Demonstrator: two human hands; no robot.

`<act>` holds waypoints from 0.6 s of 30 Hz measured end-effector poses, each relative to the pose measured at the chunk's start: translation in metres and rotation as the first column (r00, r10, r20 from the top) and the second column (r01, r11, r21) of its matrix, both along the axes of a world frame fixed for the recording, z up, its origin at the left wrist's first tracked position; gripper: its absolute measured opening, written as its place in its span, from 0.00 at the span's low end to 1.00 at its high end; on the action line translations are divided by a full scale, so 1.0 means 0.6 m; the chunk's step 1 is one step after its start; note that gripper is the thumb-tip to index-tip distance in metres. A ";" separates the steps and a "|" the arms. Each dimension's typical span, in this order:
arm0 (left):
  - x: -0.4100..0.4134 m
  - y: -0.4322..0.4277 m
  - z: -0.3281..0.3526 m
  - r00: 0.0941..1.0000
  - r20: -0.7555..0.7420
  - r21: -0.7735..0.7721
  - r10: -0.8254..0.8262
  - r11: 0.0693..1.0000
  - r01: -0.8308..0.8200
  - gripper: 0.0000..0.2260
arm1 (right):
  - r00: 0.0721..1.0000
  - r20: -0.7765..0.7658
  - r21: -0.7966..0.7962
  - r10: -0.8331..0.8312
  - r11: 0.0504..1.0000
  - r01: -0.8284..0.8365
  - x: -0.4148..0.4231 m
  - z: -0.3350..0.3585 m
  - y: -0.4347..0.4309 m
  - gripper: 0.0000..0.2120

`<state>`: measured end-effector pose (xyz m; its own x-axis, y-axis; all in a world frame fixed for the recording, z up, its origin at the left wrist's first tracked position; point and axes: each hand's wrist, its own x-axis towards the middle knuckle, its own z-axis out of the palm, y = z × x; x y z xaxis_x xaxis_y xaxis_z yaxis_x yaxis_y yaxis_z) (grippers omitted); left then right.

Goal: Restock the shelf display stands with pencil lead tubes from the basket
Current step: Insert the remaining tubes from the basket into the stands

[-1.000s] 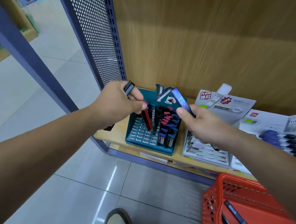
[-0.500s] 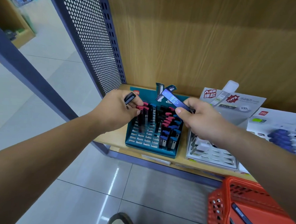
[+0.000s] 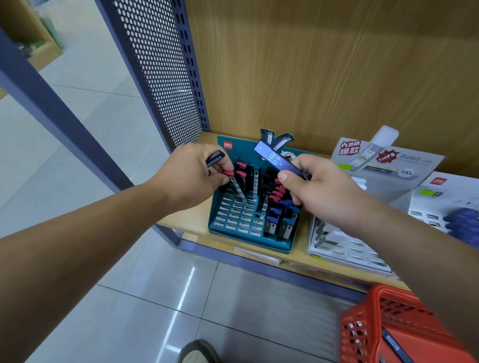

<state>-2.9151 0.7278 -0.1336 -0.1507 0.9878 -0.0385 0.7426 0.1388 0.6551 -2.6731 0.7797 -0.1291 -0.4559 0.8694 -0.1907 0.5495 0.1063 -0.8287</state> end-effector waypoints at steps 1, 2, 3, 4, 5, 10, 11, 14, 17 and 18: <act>-0.001 0.000 0.001 1.000 -0.024 0.001 -0.009 1.000 0.009 0.08 | 1.000 -0.001 -0.006 0.001 1.000 -0.001 0.000 0.000 0.001 0.12; -0.002 -0.001 0.003 0.999 -0.044 0.001 -0.019 1.000 0.019 0.07 | 1.000 -0.004 -0.014 -0.001 1.000 0.001 0.000 0.000 0.002 0.11; -0.004 -0.001 0.004 0.998 -0.060 -0.002 -0.028 1.000 0.028 0.07 | 1.000 -0.008 -0.024 -0.006 1.000 0.006 0.001 0.000 0.003 0.10; -0.006 -0.001 0.005 0.996 -0.079 -0.004 -0.038 0.999 0.037 0.07 | 1.000 -0.012 -0.033 -0.010 0.999 0.009 0.001 0.001 0.004 0.10; -0.008 -0.001 0.004 0.993 -0.105 0.000 -0.049 0.999 0.049 0.07 | 1.000 -0.017 -0.042 -0.011 0.999 0.010 0.002 0.001 0.004 0.09; -0.001 0.008 0.003 0.943 -0.301 0.037 -0.145 0.986 0.163 0.05 | 0.999 -0.030 -0.060 -0.017 0.998 0.016 0.007 0.005 0.007 0.08; 0.002 0.010 0.006 0.926 -0.338 0.039 -0.167 0.981 0.191 0.04 | 0.999 -0.029 -0.060 -0.023 0.998 0.021 0.007 0.005 0.007 0.07; 0.004 0.018 0.014 0.888 -0.409 0.037 -0.210 0.969 0.246 0.04 | 0.999 -0.037 -0.064 -0.035 0.997 0.032 0.009 0.007 0.008 0.07; 0.007 0.020 0.010 0.910 -0.354 0.049 -0.214 0.968 0.247 0.05 | 0.998 -0.046 -0.069 -0.040 0.997 0.036 0.011 0.008 0.009 0.08; 0.012 0.019 0.006 0.943 -0.268 0.049 -0.198 0.975 0.219 0.05 | 0.998 -0.047 -0.069 -0.041 0.997 0.038 0.012 0.009 0.009 0.08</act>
<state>-2.9081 0.7391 -0.1297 0.0645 0.9966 0.0515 0.8955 -0.0805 0.4377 -2.6657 0.7850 -0.1238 -0.4317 0.8725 -0.2290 0.5117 0.0278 -0.8587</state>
